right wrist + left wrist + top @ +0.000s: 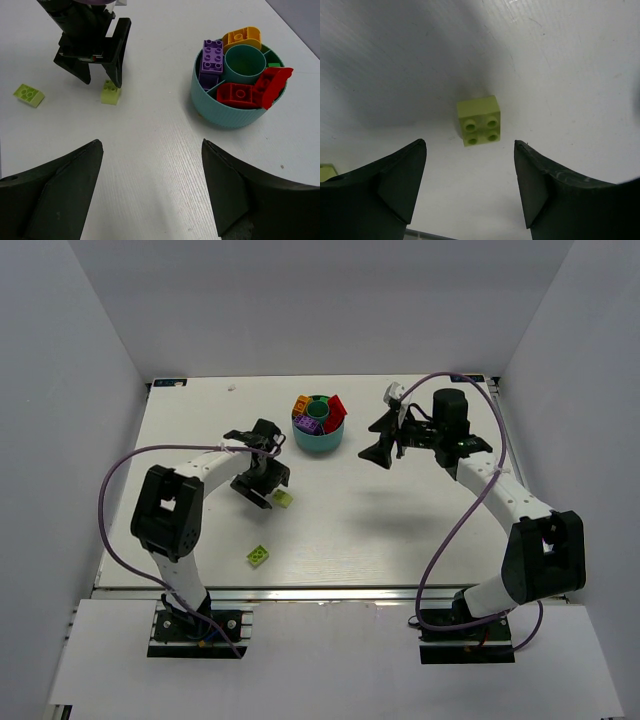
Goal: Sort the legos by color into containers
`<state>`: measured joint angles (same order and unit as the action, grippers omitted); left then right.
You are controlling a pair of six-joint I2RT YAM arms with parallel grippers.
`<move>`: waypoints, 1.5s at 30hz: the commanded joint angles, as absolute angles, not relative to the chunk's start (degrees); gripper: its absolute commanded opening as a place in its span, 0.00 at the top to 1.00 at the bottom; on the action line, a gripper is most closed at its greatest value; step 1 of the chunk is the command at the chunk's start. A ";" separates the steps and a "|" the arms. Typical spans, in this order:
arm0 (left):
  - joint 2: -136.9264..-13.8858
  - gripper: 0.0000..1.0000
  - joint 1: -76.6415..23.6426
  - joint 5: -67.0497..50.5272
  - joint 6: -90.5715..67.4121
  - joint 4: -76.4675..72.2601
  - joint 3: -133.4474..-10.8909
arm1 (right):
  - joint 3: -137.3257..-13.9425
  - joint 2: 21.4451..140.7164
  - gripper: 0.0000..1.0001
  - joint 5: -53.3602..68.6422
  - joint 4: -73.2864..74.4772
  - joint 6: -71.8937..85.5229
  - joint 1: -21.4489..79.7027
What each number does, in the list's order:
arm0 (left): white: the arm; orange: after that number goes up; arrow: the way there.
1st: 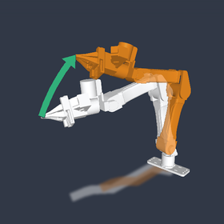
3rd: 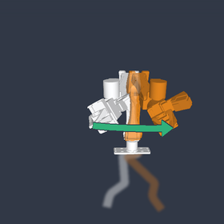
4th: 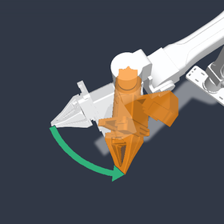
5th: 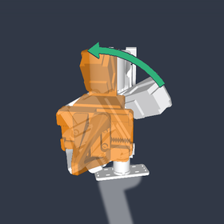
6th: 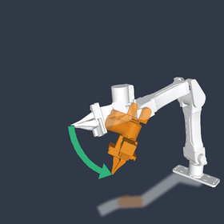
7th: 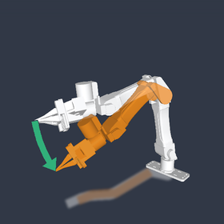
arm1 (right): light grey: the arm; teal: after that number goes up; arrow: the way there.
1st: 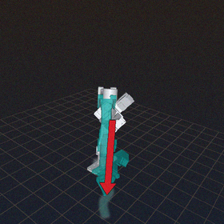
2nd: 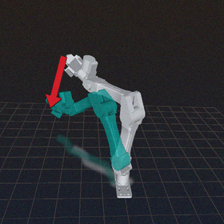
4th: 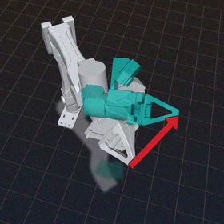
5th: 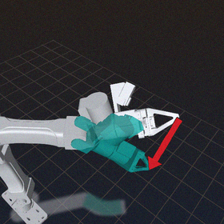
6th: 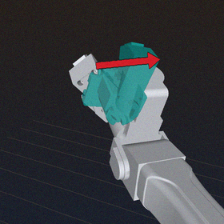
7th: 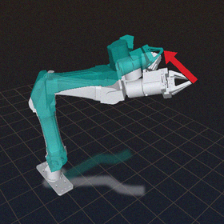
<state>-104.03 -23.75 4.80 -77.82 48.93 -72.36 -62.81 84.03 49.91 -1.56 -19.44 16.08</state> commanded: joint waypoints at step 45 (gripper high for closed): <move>-108.27 0.97 -27.25 4.56 -25.67 12.65 -97.88 | -63.90 82.97 0.20 51.59 -0.09 -22.94 14.41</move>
